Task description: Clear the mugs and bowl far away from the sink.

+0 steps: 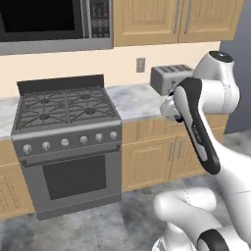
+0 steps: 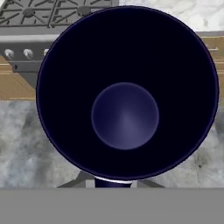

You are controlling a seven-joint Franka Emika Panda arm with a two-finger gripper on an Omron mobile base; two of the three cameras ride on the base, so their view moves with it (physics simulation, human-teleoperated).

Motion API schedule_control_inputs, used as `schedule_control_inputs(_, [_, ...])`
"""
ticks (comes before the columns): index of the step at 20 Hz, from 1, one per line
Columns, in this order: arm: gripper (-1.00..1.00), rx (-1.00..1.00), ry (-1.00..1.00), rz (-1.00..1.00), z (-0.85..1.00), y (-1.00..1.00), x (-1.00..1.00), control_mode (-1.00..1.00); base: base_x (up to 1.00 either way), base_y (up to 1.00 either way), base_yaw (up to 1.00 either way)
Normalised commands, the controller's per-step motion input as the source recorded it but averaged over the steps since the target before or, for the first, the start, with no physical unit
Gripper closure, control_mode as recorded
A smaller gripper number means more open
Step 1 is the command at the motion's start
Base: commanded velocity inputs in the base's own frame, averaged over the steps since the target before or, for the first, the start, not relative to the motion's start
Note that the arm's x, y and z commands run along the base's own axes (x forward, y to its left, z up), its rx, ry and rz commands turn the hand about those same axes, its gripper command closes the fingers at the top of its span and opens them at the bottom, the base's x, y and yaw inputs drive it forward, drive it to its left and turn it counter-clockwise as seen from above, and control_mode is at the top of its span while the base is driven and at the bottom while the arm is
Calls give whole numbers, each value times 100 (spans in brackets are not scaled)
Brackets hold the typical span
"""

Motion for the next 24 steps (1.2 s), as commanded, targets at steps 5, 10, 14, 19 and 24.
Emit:
schedule_control_inputs(5, [100, 0, 0, 0, 0, 0, 0, 100, 34, -2, -21])
schedule_control_inputs(10, [100, 0, 0, 0, 0, 0, 0, 100, 3, -43, -30])
schedule_control_inputs(14, [100, 0, 0, 0, 0, 0, 0, 100, 2, -6, -28])
schedule_control_inputs(19, [100, 0, 0, 0, 0, 0, 0, 100, 28, 4, -25])
schedule_control_inputs(24, [100, 0, 0, 0, 0, 0, 0, 100, 100, 2, 1])
